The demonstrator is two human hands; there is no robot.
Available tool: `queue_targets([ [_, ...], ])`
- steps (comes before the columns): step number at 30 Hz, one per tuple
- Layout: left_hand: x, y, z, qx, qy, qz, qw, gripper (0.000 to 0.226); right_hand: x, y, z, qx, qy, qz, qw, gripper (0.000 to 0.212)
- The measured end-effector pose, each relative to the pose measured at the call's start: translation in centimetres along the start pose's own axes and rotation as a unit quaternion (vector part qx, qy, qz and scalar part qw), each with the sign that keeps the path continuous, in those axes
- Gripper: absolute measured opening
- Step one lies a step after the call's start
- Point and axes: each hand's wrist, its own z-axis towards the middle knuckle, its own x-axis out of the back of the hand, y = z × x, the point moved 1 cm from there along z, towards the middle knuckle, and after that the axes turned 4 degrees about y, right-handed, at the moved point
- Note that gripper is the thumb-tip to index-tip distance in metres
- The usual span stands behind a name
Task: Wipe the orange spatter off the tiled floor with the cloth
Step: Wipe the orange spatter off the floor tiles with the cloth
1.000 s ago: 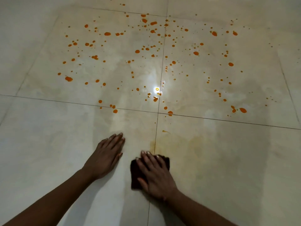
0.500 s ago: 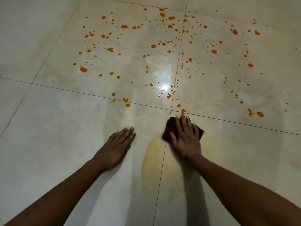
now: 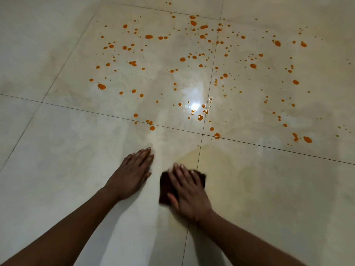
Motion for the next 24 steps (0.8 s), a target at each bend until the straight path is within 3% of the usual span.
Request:
queue_targets([
  [3, 0.1, -0.7, -0.2, 0.022, -0.001, -0.010, 1.000, 0.062, 1.0, 5.4, -6.6, 0.059, -0.012, -0.016, 0.998, 0.078],
  [6, -0.4, -0.6, -0.2, 0.031, 0.002, -0.012, 0.999, 0.064, 2.1, 8.5, -1.6, -0.104, 0.048, -0.025, 0.993, 0.075],
  [8, -0.6, -0.3, -0.1, 0.037, 0.002, -0.008, 0.999, 0.064, 1.6, 4.9, 2.0, -0.158, 0.054, 0.003, 0.986, 0.073],
  [11, -0.5, -0.1, -0.1, 0.051, 0.003, -0.010, 0.999, 0.064, -0.2, 0.3, -4.7, -0.011, -0.003, 0.008, 1.000, 0.075],
  [13, -0.5, 0.2, -0.1, 0.060, -0.001, -0.013, 0.998, 0.064, 0.8, 3.4, -10.4, 0.042, -0.024, 0.001, 0.999, 0.073],
  [15, -0.4, 0.7, -0.1, 0.072, -0.002, -0.015, 0.997, 0.065, 1.6, 7.8, -10.2, -0.018, -0.007, -0.025, 0.999, 0.071],
  [18, -0.7, 1.0, -0.1, 0.080, 0.003, -0.020, 0.997, 0.063, 2.6, 8.0, -1.3, -0.202, 0.058, -0.011, 0.978, 0.073],
  [20, -0.7, 0.9, -0.1, 0.077, 0.003, -0.023, 0.997, 0.063, 1.0, 3.3, 1.6, -0.161, 0.049, -0.008, 0.986, 0.074],
  [22, -0.4, 0.7, -0.1, 0.066, 0.004, -0.012, 0.998, 0.064, -0.2, 0.2, -1.4, -0.032, 0.003, -0.011, 0.999, 0.075],
  [24, 0.0, 0.3, -0.1, 0.063, 0.001, 0.003, 0.998, 0.065, 0.8, 2.4, -6.0, 0.045, -0.023, -0.018, 0.999, 0.078],
])
